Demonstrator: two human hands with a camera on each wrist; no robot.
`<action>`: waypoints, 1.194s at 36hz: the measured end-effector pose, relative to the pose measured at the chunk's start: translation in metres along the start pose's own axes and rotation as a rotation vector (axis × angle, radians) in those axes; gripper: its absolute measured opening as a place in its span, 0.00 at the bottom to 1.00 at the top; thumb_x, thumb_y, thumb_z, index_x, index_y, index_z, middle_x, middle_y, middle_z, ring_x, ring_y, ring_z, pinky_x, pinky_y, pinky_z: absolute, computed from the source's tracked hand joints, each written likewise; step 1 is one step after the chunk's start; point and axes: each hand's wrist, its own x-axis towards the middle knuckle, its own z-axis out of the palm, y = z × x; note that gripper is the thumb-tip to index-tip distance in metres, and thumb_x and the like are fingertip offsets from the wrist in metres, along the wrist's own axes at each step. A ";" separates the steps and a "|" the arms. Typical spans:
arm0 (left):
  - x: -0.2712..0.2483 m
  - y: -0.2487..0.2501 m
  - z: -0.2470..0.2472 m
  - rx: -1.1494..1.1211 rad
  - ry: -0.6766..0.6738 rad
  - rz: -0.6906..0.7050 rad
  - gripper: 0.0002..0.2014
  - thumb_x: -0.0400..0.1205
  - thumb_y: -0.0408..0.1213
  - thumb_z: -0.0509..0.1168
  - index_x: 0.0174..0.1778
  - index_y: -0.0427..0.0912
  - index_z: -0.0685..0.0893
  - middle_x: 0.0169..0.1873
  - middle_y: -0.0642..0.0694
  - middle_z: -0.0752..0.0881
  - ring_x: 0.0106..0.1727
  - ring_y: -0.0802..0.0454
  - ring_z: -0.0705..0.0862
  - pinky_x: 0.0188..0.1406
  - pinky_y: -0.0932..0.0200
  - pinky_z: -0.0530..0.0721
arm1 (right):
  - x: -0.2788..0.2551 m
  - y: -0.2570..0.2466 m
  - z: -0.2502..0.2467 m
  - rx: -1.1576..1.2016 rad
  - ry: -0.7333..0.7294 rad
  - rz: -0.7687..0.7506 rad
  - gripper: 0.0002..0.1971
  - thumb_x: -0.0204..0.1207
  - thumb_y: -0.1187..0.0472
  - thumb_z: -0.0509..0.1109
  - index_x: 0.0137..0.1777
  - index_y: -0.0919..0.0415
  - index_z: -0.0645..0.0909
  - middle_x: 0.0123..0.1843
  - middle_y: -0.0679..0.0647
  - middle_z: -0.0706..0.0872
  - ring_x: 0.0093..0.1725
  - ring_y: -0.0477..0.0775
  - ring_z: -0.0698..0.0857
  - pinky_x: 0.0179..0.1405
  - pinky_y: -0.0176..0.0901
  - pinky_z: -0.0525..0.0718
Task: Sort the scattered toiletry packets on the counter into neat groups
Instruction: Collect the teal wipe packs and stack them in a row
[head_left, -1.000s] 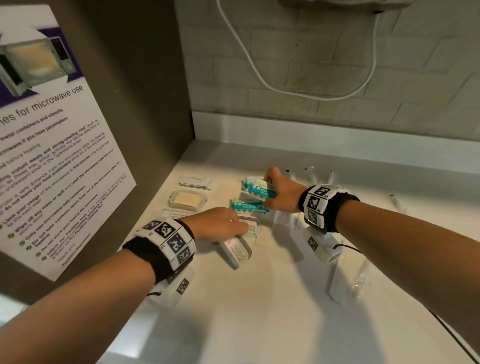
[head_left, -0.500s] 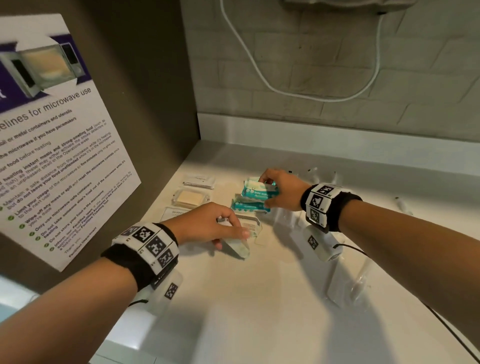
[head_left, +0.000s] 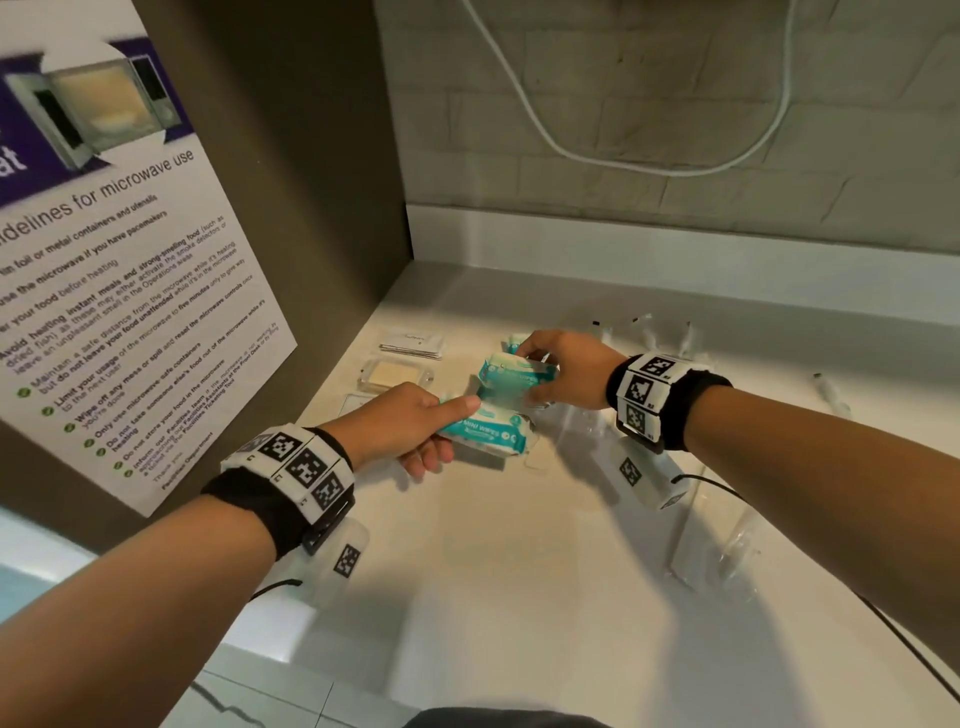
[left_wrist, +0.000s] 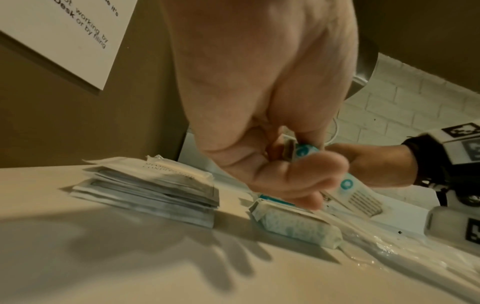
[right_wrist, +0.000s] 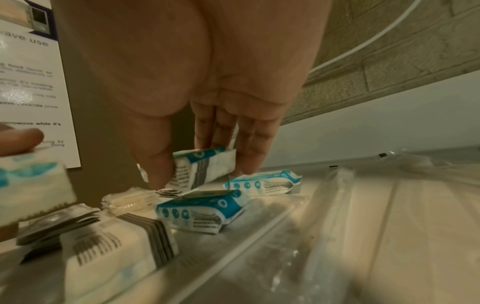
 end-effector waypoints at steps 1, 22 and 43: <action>0.000 -0.001 0.001 0.010 -0.003 -0.004 0.27 0.84 0.58 0.60 0.54 0.35 0.87 0.32 0.41 0.89 0.24 0.55 0.84 0.22 0.63 0.82 | -0.001 -0.001 0.000 -0.010 0.004 -0.008 0.26 0.70 0.55 0.78 0.68 0.53 0.77 0.63 0.50 0.84 0.52 0.49 0.81 0.49 0.38 0.78; 0.004 0.008 0.011 0.830 0.267 0.135 0.18 0.81 0.58 0.64 0.37 0.46 0.82 0.34 0.51 0.84 0.39 0.50 0.84 0.32 0.58 0.78 | 0.000 -0.010 0.010 -0.054 0.004 0.087 0.31 0.71 0.52 0.78 0.73 0.56 0.75 0.69 0.54 0.82 0.65 0.57 0.82 0.66 0.48 0.80; 0.039 0.021 -0.011 0.671 0.001 0.182 0.13 0.75 0.42 0.74 0.51 0.49 0.79 0.47 0.52 0.86 0.32 0.57 0.86 0.28 0.60 0.82 | -0.020 -0.011 0.005 -0.017 -0.032 0.046 0.18 0.78 0.53 0.71 0.65 0.55 0.75 0.65 0.54 0.83 0.56 0.55 0.83 0.58 0.44 0.81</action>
